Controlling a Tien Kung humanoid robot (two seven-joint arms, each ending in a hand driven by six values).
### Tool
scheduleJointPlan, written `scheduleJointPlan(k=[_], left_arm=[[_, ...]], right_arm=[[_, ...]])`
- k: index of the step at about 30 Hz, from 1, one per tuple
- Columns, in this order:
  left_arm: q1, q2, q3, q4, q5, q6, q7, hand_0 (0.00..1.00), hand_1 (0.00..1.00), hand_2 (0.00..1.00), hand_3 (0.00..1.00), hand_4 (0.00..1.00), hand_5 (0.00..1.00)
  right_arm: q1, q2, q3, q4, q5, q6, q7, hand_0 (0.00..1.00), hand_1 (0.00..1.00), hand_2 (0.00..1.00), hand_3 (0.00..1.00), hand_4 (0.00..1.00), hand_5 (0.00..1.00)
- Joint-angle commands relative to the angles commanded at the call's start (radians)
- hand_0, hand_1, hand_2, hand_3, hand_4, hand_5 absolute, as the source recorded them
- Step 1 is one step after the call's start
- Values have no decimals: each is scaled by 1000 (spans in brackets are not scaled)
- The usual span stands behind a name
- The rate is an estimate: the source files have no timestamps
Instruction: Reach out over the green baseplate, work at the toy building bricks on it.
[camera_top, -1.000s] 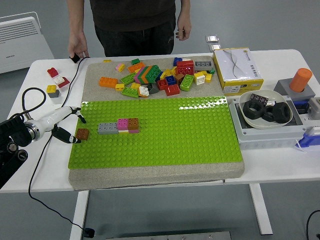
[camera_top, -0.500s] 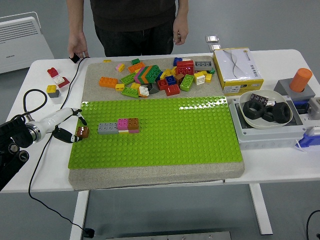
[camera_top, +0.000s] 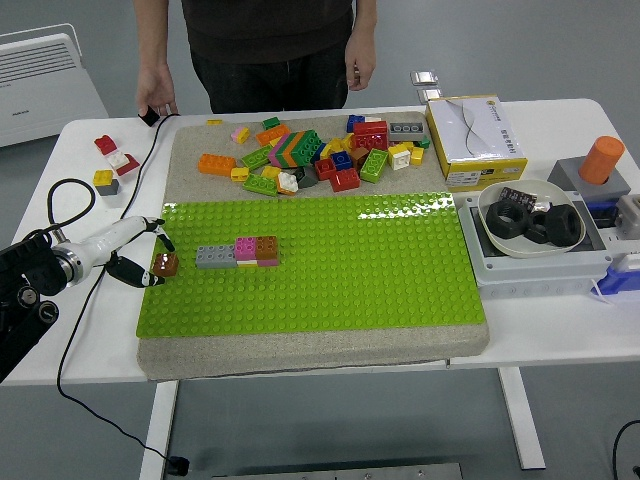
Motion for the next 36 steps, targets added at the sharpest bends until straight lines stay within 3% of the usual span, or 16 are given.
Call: scheduleJointPlan(k=[24,36], left_arm=[[1,-3,11,6,-8,4,-1,998,998,983,585,707,2],[7,-3,17,5,-10,2,1,998,998,971,574,728,2]], right_arm=[[-2,1,34,0,0,2,8,659,636,625,734,731,998],[-3,1,51,0,0,3,12,658,635,626,733,731,998]])
